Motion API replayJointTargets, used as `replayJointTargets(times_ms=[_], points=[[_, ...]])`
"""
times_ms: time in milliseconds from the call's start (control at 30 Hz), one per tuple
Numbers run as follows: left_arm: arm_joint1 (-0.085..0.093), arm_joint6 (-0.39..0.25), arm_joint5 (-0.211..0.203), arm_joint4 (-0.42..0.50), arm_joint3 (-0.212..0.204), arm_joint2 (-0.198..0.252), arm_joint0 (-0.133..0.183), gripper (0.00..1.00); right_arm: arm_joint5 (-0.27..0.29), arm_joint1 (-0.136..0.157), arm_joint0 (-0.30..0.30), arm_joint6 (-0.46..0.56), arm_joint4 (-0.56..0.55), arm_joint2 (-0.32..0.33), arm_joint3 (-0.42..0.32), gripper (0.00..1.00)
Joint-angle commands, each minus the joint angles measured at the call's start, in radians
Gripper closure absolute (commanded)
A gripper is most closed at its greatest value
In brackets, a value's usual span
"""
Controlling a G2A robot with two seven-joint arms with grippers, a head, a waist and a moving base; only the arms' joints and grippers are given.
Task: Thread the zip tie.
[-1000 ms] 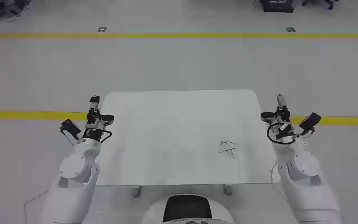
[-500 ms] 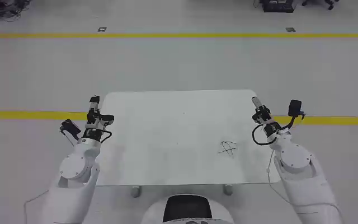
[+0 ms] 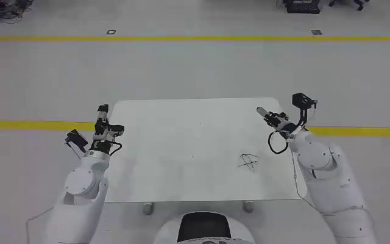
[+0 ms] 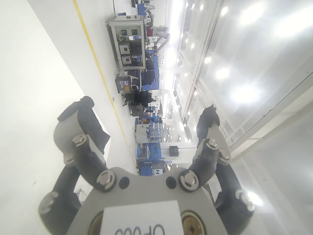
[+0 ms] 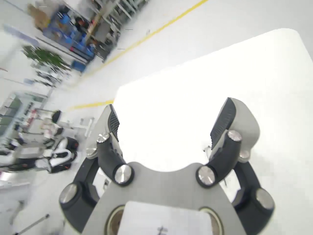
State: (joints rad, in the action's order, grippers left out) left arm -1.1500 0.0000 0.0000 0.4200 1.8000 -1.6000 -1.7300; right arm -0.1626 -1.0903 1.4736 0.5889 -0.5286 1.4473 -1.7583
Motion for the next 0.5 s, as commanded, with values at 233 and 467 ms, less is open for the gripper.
replayJointTargets(times_ms=[233, 467], points=[[0.000, 0.000, 0.000, 0.000, 0.000, 0.000, 0.000, 0.00, 0.001, 0.002, -0.012, 0.034, -0.033, -0.006, 0.009, 0.00], [0.000, 0.000, 0.000, 0.000, 0.000, 0.000, 0.000, 0.00, 0.077, 0.017, -0.099, 0.253, -0.237, -0.060, 0.023, 0.00]])
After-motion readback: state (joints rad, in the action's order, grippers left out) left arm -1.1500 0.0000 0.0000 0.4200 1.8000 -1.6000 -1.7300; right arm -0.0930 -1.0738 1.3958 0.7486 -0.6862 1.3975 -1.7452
